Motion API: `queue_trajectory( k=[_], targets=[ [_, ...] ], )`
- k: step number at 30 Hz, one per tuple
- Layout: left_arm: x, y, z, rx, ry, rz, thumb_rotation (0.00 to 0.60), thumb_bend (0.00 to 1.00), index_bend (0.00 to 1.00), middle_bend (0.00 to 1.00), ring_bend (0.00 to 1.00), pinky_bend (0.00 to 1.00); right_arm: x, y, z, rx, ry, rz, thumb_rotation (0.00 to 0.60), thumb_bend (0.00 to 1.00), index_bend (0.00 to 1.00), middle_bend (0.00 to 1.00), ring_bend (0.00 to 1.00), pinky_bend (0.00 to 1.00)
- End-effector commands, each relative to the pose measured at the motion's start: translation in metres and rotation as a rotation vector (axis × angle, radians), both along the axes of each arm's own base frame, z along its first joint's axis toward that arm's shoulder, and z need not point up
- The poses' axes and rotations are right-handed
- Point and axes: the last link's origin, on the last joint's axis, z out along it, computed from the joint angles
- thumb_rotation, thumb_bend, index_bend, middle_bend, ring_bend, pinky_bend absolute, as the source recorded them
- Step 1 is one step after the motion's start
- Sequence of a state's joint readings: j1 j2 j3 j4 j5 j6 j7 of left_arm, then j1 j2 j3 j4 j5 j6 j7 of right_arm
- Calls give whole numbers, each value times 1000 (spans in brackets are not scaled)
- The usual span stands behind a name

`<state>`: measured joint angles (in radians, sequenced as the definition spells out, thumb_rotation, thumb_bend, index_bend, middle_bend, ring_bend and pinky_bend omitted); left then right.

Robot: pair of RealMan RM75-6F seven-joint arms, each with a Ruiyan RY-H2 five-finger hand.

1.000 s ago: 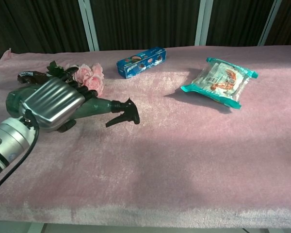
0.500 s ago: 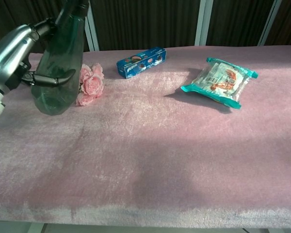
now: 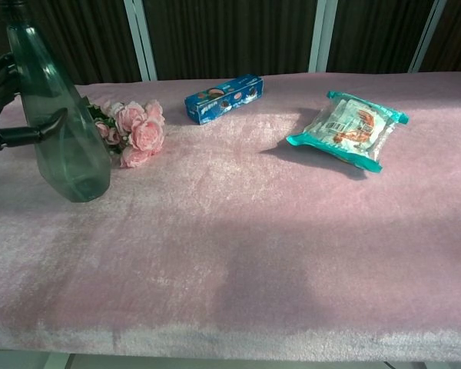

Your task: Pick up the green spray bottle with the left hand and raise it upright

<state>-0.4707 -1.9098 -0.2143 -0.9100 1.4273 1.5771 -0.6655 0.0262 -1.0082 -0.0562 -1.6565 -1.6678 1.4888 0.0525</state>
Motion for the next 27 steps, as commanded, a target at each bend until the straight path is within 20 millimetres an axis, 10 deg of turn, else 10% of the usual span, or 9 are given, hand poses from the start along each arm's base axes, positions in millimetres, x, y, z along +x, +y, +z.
queue_trajectory(
  k=[1,13,20,27],
  targets=[
    [-4,-6,-14,-23,42,-18,600,603,775,740,344,0,0,0,1,-3,-2,-1,600,335,0,0,0,0],
    [-10,-3,-24,-49,98,-30,600,607,712,540,218,0,-1,3,0,33,-7,3,600,335,0,0,0,0],
    [-11,-2,-25,-63,110,-59,600,523,289,304,36,0,-1,3,-2,45,-1,2,600,335,0,0,0,0],
    [-15,-3,-22,-72,107,-58,600,461,115,174,0,0,0,3,-3,48,4,1,600,335,0,0,0,0]
  ],
)
